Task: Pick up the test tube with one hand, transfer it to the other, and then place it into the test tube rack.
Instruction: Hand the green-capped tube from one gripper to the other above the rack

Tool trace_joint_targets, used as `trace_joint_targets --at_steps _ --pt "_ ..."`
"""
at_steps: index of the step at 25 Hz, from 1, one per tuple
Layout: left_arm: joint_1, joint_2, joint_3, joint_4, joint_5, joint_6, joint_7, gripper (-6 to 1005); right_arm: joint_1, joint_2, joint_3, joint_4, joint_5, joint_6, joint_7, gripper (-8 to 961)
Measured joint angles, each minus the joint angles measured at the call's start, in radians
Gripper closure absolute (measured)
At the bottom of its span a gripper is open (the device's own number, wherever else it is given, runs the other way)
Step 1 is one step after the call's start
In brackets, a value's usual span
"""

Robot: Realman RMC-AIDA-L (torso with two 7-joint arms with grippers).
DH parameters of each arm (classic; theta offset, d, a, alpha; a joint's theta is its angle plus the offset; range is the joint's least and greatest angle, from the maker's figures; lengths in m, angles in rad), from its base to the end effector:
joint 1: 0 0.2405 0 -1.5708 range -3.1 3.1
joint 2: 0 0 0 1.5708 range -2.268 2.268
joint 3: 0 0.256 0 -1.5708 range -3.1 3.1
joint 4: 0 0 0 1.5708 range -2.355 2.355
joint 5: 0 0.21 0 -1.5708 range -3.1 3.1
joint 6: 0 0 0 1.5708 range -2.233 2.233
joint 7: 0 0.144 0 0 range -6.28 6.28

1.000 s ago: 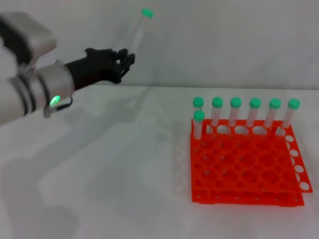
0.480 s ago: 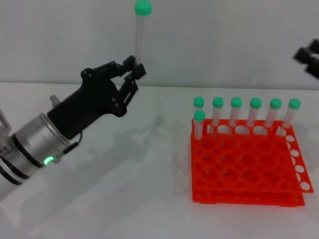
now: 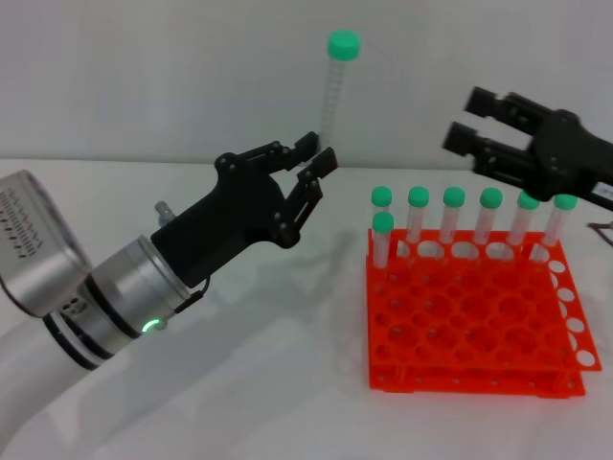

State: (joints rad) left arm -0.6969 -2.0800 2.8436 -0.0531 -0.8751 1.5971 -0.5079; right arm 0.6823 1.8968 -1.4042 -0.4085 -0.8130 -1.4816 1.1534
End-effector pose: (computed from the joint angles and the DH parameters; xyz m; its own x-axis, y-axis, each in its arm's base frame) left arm -0.2126 0.3468 -0.0265 0.5598 -0.2325 0.7954 0.3896 -0.7733 -0.5003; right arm 0.1694 0.3873 0.0364 0.5370 -0.0345 -0.8429 -0.3258 -0.9301 -0.1695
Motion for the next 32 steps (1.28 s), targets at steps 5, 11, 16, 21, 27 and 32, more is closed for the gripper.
trace_joint_targets --at_steps 5,11,16,21,27,32 --pt "-0.010 0.000 -0.001 0.024 0.017 -0.028 0.018 814 0.020 0.025 -0.002 -0.018 -0.008 0.006 -0.002 201" --pt "-0.013 -0.001 -0.001 0.035 0.036 -0.053 0.030 815 0.047 0.047 -0.002 -0.018 -0.010 0.030 -0.007 201" --pt "-0.013 -0.002 -0.001 0.045 0.058 -0.060 0.031 815 0.070 0.064 -0.008 -0.021 -0.018 0.068 -0.007 200" --pt "-0.013 -0.002 -0.001 0.053 0.073 -0.075 0.031 814 0.086 0.073 -0.009 -0.022 -0.034 0.072 -0.003 212" --pt "-0.014 -0.002 -0.001 0.061 0.081 -0.087 0.039 815 0.087 0.082 -0.006 -0.025 -0.035 0.076 -0.001 281" --pt "-0.012 -0.003 -0.001 0.061 0.086 -0.087 0.039 814 0.081 0.086 -0.005 -0.029 -0.035 0.087 -0.005 364"
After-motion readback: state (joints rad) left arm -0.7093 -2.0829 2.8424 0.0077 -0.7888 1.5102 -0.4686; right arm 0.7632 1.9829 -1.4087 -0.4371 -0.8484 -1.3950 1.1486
